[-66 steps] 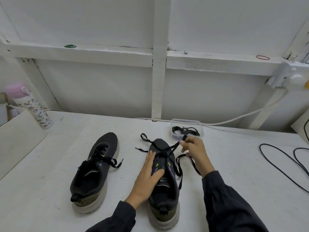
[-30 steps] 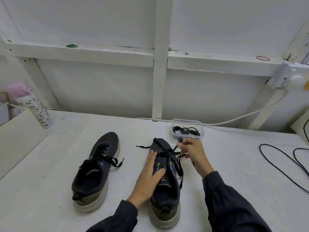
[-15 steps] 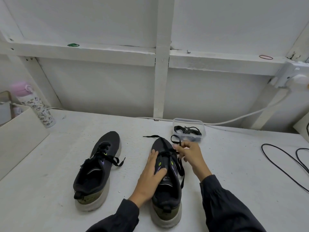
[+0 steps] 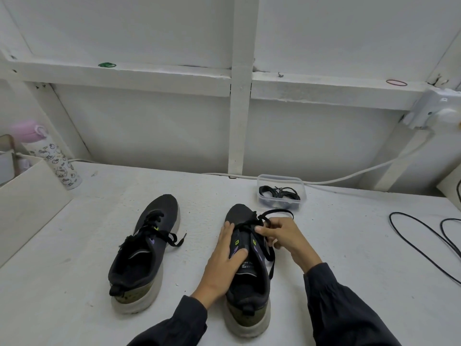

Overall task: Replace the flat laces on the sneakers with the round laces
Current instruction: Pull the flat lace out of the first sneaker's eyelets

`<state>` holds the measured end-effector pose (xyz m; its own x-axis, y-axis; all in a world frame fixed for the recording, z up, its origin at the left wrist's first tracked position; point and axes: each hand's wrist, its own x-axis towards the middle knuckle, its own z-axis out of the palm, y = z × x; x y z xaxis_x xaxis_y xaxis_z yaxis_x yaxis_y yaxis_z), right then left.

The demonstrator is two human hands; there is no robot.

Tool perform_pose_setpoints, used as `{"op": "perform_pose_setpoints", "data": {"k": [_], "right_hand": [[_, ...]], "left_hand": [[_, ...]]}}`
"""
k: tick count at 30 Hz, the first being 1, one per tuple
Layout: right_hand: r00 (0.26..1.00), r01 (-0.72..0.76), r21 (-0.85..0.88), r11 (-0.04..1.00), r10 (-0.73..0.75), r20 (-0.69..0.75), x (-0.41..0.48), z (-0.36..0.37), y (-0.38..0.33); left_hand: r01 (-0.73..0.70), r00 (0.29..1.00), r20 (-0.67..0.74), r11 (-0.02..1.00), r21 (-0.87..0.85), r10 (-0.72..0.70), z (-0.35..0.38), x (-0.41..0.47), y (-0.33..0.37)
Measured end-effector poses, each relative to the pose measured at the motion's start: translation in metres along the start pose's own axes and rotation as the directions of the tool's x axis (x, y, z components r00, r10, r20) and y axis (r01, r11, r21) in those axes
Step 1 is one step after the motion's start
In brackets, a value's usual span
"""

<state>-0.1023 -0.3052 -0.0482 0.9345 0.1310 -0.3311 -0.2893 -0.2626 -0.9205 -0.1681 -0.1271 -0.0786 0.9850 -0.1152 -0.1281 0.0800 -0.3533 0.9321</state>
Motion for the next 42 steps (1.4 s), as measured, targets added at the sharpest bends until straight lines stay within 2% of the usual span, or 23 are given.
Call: {"op": "perform_pose_setpoints", "data": {"k": [2, 3, 6, 8, 10, 12, 15, 17, 21, 23, 28, 30, 33, 36, 38, 42], "right_hand": [[0.999, 0.038, -0.026, 0.999, -0.038, 0.018, 0.003, -0.005, -0.005], [0.998, 0.059, -0.004, 0.998, -0.059, -0.024, 0.006, -0.011, -0.008], [0.957, 0.116, 0.133, 0.984, -0.075, -0.279, 0.013, -0.037, -0.018], [0.938, 0.148, 0.193, 0.97, -0.076, -0.338, 0.015, -0.043, -0.02], [0.947, 0.131, 0.23, 0.964, -0.053, -0.318, 0.015, -0.037, -0.017], [0.969, 0.045, 0.233, 0.971, 0.015, -0.248, 0.012, -0.025, -0.012], [0.99, -0.112, 0.105, 0.988, 0.12, -0.069, 0.004, -0.009, -0.005], [0.996, -0.09, 0.053, 0.995, 0.091, -0.016, -0.001, 0.001, -0.002], [0.998, 0.024, 0.067, 0.997, -0.02, -0.064, -0.003, 0.006, -0.005], [0.99, 0.055, 0.058, 0.997, -0.047, -0.135, 0.002, 0.001, -0.009], [0.894, 0.167, 0.367, 0.915, 0.016, -0.447, 0.018, -0.01, -0.006], [0.917, 0.124, 0.366, 0.922, 0.034, -0.398, 0.017, -0.01, -0.006], [0.989, -0.025, 0.107, 0.994, 0.039, -0.14, 0.005, -0.003, -0.009], [1.0, 0.013, -0.013, 1.0, -0.014, -0.017, 0.0, 0.004, -0.005], [0.997, 0.061, -0.006, 0.998, -0.062, -0.04, 0.004, 0.002, -0.005], [0.956, 0.121, 0.212, 0.97, -0.057, -0.288, 0.014, -0.004, -0.008]], "left_hand": [[0.008, 1.0, 0.005, 1.0, -0.004, -0.008, -0.002, 0.0, 0.0], [0.013, 1.0, 0.007, 1.0, -0.013, -0.013, -0.002, 0.0, 0.0], [0.03, 1.0, 0.005, 0.999, -0.037, -0.03, -0.003, -0.001, 0.001], [0.034, 0.999, 0.007, 0.999, -0.037, -0.034, -0.002, -0.002, 0.001], [0.036, 0.999, 0.003, 0.998, -0.051, -0.036, -0.001, -0.002, 0.001], [0.044, 0.999, 0.002, 0.997, -0.056, -0.044, -0.002, -0.002, 0.002], [0.036, 0.999, 0.01, 0.998, -0.054, -0.036, -0.002, -0.003, 0.002], [0.04, 0.999, 0.004, 0.998, -0.052, -0.04, -0.002, -0.003, 0.004], [0.045, 0.999, -0.001, 0.998, -0.047, -0.045, -0.002, -0.002, 0.004], [0.036, 0.999, 0.01, 0.999, -0.04, -0.036, -0.002, -0.002, 0.002], [0.046, 0.999, 0.008, 0.998, -0.039, -0.046, -0.002, -0.002, 0.001], [0.049, 0.999, 0.005, 0.998, -0.044, -0.049, -0.002, -0.001, 0.001], [0.038, 0.999, 0.005, 0.998, -0.046, -0.038, -0.001, 0.0, 0.001], [0.037, 0.999, 0.005, 0.999, -0.032, -0.037, -0.001, -0.001, 0.001], [0.045, 0.999, 0.005, 0.999, -0.025, -0.045, -0.002, -0.001, 0.002], [0.031, 0.999, 0.023, 0.999, -0.029, -0.03, -0.003, -0.001, 0.0]]}}
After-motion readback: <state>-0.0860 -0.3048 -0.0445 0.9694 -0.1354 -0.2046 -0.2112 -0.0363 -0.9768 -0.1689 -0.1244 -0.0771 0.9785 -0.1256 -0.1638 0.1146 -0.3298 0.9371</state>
